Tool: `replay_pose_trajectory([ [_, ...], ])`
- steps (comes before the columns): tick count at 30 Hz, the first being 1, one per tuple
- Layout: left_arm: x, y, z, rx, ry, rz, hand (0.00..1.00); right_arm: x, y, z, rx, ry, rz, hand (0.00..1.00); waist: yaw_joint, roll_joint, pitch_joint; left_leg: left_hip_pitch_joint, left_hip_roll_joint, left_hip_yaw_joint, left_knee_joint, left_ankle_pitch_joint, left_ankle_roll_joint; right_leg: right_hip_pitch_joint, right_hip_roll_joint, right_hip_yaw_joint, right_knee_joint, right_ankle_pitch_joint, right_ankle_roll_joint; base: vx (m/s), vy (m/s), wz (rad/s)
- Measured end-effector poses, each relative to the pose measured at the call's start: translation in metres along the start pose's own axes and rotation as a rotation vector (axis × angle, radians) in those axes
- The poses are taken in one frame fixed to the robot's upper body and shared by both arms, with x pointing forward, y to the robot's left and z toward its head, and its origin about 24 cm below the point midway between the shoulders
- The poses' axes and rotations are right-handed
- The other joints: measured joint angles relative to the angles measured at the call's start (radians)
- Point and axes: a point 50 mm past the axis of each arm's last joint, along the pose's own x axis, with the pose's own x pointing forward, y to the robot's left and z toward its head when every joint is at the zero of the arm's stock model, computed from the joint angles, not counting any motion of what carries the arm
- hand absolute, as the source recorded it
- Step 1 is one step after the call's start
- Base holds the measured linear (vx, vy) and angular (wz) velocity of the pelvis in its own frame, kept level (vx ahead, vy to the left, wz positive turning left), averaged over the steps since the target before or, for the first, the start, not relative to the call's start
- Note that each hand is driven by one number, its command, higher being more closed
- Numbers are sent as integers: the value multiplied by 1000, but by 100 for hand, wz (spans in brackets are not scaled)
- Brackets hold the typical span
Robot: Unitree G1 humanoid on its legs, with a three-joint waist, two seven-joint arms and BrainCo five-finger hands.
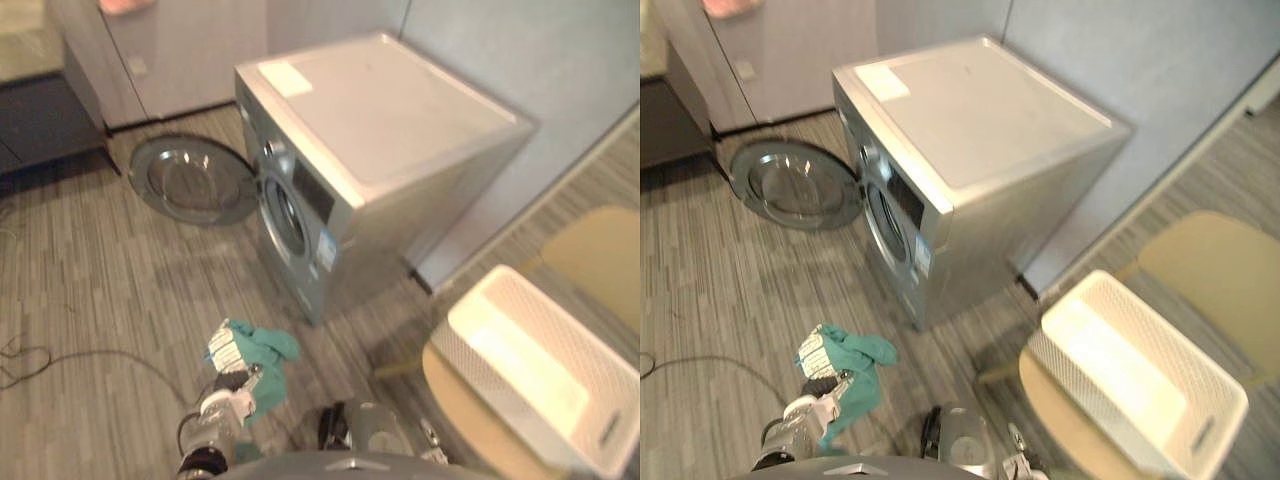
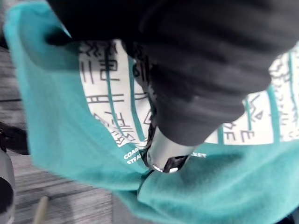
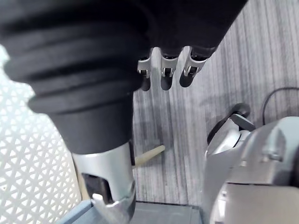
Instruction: Pick up the laundry basket with both hands and put the clothes into the washing machine.
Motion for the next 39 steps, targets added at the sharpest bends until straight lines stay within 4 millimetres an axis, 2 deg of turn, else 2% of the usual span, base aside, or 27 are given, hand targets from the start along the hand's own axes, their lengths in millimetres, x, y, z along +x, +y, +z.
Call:
replay_pose_trajectory([
  [1, -1, 0, -1, 5, 1, -3, 100, 0, -3, 0, 14, -2, -10, 0, 2, 14, -9, -1, 11, -6, 30, -11, 16, 19, 10, -14, -10, -11, -7, 464, -187, 61],
  [3, -4, 2, -9, 21, 17, -4, 100, 0, -5, 4, 27, -24, -15, 0, -20, 70, -10, -134, 37, -47, 430, -37, -41, 71, 37, -49, -11, -65, -7, 403, -115, 33],
  [4, -7, 5, -12, 17, 14, 1, 100, -1, -7, 8, 40, -39, -14, 0, -24, 86, -11, -192, 45, -77, 600, 39, -112, 112, 48, -50, -7, -79, -10, 415, -68, 4],
  [6, -10, 9, -12, 6, 4, 11, 100, -1, -7, 11, 38, -53, -10, 0, -11, 100, -1, -268, 69, -73, 827, 245, -120, 190, 76, -18, -35, -88, -22, 405, -28, -60],
  [8, -11, 14, -14, -3, 4, 24, 100, 0, 0, 14, 9, -60, 10, 0, 13, 102, 1, -329, 92, -15, 971, 217, -78, 253, 97, 73, -86, -86, -20, 337, 67, -114],
  [10, -13, 17, -14, -3, -2, 29, 100, 0, 15, 15, -40, -59, 54, 0, 28, 81, 3, -414, 107, 77, 909, 115, 44, 319, 73, 202, -172, -63, 12, 451, 222, -149],
  [12, -13, 18, -13, -13, -9, 32, 100, 0, 24, 13, -69, -54, 82, 0, 49, 58, 3, -455, 142, 75, 719, 77, 74, 346, 42, 305, -217, -45, 45, 429, 336, -183],
  [14, -13, 18, -11, -33, -15, 40, 100, -1, 28, 11, -96, -48, 91, 0, 57, 43, -4, -464, 196, 4, 447, 94, 90, 359, 6, 388, -239, -44, 60, 410, 444, -164],
  [15, -13, 19, -10, -36, -20, 47, 100, -1, 28, 9, -99, -44, 90, 0, 60, 31, -11, -462, 234, -54, 296, 127, 92, 357, -24, 442, -235, -64, 95, 327, 466, -118],
  [16, -13, 19, -10, -36, -20, 48, 100, -1, 25, 8, -101, -40, 84, 0, 61, 23, -16, -460, 252, -75, 242, 142, 89, 357, -44, 471, -232, -79, 121, 370, 645, -140],
  [17, -14, 19, -13, -33, -11, 48, 100, -2, 15, 4, -102, -30, 59, 0, 64, 12, -32, -447, 266, -107, 192, 169, 81, 354, -86, 518, -230, -125, 180, 344, 711, -114],
  [18, -17, 19, -23, -16, 19, 42, 100, -3, -3, 4, -103, -29, 16, 0, 56, 21, -68, -444, 258, -112, 201, 172, 80, 371, -132, 553, -243, -156, 201, 356, 750, -104],
  [19, -17, 20, -26, -11, 27, 44, 100, -3, -12, 1, -102, -17, -9, 0, 54, 26, -83, -450, 241, -122, 246, 221, -109, 381, -163, 577, -247, -157, 209, 395, 788, -76],
  [20, -16, 35, -16, 5, -2, 82, 100, -5, -24, -24, -100, 90, -61, 0, 43, -37, -104, -464, 185, -64, 331, 147, -110, 372, -240, 618, -224, -95, 212, 470, 881, -40],
  [21, -14, 39, -8, 30, -19, 88, 100, -7, -30, -31, -84, 116, -83, 0, 35, -53, -115, -462, 159, -42, 346, 127, -101, 349, -255, 625, -213, 38, 179, 377, 704, -21],
  [22, -13, 37, -3, 43, -35, 81, 100, -7, -34, -32, -73, 117, -96, 0, 33, -54, -116, -458, 151, -33, 347, 121, -97, 338, -259, 622, -214, 116, 176, 353, 660, -5],
  [24, -12, 32, -1, 108, -42, 49, 100, -9, -42, -33, -55, 123, -116, 0, 31, -53, -118, -422, 113, 36, 330, 105, -54, 270, -287, 623, -213, 409, 141, 319, 656, -37],
  [25, -12, 30, -2, 121, -39, 43, 100, -9, -41, -33, -54, 126, -111, 0, 35, -49, -119, -401, 107, 66, 315, 102, -40, 242, -294, 616, -206, 474, 123, 229, 516, -70],
  [26, -12, 30, -3, 130, -36, 39, 100, -8, -38, -33, -55, 135, -99, 0, 38, -41, -118, -367, 107, 114, 282, 105, -18, 197, -298, 574, -151, 491, 106, 161, 331, -90],
  [27, -13, 31, -3, 133, -39, 39, 100, -7, -35, -34, -46, 144, -92, 0, 31, -38, -116, -294, 95, 178, 205, 127, 9, 115, -293, 437, 12, 335, 134, 168, 306, -101],
  [30, -13, 30, -3, 128, -40, 39, 100, -7, -35, -31, -75, 130, -88, 0, 27, -29, -120, -182, 72, 289, 105, 153, 23, 78, -228, 127, 109, 151, 118, 104, 134, -103],
  [31, -15, 28, -9, 106, -26, 36, 100, -6, -35, -27, -74, 118, -86, 0, 31, -12, -125, -147, 68, 357, 86, 154, 23, 78, -227, 61, 65, 128, 119, 75, 77, -134],
  [34, -15, 30, -14, 80, -7, 50, 100, -3, -31, -20, -121, 98, -61, 0, 24, 1, -120, -84, 71, 426, -3, 204, 19, 61, -192, 34, 5, 123, 114, 27, -1, -108],
  [36, -14, 32, -18, 73, 19, 53, 100, -3, -31, -21, -132, 103, -60, 0, 16, -5, -122, -78, 72, 397, -68, 222, 34, 126, -137, 15, -173, 93, 115, -49, -203, -79],
  [37, -12, 23, -21, 54, 37, 30, 100, -1, -29, -13, -146, 85, -57, 0, 10, 15, -100, -68, 60, 355, -111, 232, 64, 136, -114, 20, -220, 124, 111, -71, -146, -45],
  [38, -13, 19, -23, 45, 44, 21, 100, 0, -27, -10, -154, 76, -52, 0, 8, 11, -93, -65, 52, 341, -129, 244, 83, 138, -109, 25, -238, 134, 111, -76, -60, -20],
  [39, -13, 12, -26, 33, 52, 5, 100, 0, -27, -8, -167, 68, -52, 0, 11, 25, -95, -57, 47, 331, -148, 266, 98, 149, -103, 26, -260, 145, 111, -64, -25, -4],
])
